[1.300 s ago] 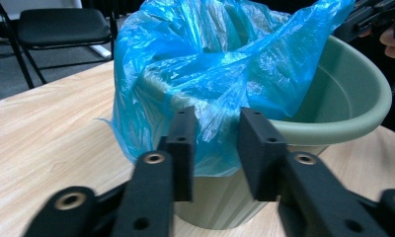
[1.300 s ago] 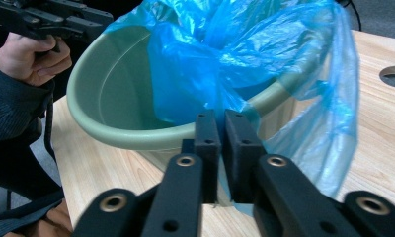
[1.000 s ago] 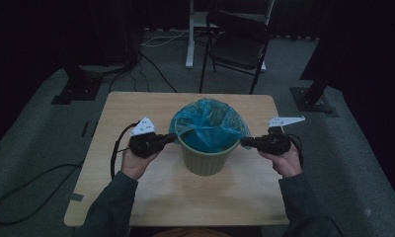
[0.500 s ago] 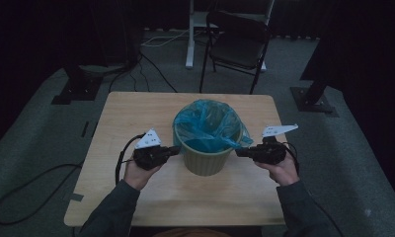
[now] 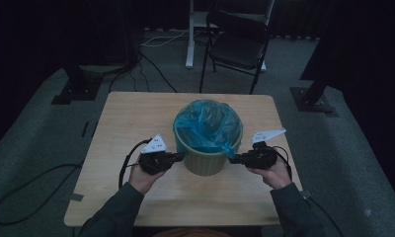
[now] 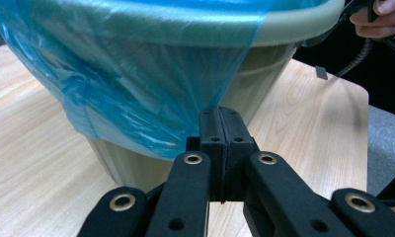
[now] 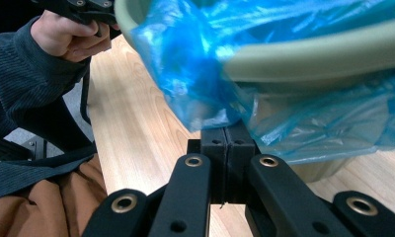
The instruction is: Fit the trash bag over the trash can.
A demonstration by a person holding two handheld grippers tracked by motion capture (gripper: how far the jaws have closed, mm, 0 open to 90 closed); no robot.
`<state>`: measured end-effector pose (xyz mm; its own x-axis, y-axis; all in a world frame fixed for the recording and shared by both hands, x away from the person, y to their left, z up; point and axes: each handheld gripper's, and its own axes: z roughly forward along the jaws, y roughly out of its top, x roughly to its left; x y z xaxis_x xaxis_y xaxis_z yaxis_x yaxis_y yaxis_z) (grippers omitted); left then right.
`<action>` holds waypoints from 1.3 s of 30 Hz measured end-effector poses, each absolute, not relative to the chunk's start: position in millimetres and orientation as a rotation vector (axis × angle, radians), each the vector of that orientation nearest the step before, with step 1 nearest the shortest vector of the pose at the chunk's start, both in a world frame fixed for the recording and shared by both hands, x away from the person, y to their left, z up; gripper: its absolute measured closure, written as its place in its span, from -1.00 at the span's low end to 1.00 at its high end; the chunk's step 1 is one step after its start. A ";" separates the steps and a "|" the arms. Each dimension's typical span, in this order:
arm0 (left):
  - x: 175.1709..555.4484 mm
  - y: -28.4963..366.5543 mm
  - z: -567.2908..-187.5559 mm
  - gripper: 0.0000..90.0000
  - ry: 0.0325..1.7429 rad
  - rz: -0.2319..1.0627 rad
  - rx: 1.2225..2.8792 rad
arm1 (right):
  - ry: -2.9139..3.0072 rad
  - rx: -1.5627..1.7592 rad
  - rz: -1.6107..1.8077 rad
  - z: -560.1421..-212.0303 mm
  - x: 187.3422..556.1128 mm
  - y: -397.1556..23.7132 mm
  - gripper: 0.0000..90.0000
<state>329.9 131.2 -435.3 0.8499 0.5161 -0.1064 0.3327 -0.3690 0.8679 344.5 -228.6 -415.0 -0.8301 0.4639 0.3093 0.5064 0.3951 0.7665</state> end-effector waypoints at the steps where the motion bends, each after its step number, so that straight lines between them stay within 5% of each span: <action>1: 329.9 131.3 -436.6 1.00 0.626 0.221 1.994 | -2.582 -0.904 -1.445 -416.2 344.5 -229.9 1.00; 12: 323.8 122.8 -442.0 0.99 0.585 0.197 1.997 | -2.582 -0.876 -1.432 -420.9 339.3 -229.7 0.93; 15: 325.0 122.9 -444.1 0.99 0.592 0.196 2.002 | -2.601 -0.879 -1.436 -418.6 338.5 -229.7 0.59; 19: 327.5 124.7 -448.0 0.99 0.615 0.196 2.012 | -2.603 -0.896 -1.508 -406.0 335.5 -239.8 0.36; 39: 331.4 109.4 -465.6 0.96 0.615 0.158 2.084 | -2.722 -0.845 -1.646 -366.3 322.4 -235.2 0.20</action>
<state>331.4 109.4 -465.6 0.8664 0.4840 -0.1224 0.3646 -0.4460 0.8174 322.4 -235.2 -366.3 -0.8576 0.4972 0.1316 0.3475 0.3715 0.8610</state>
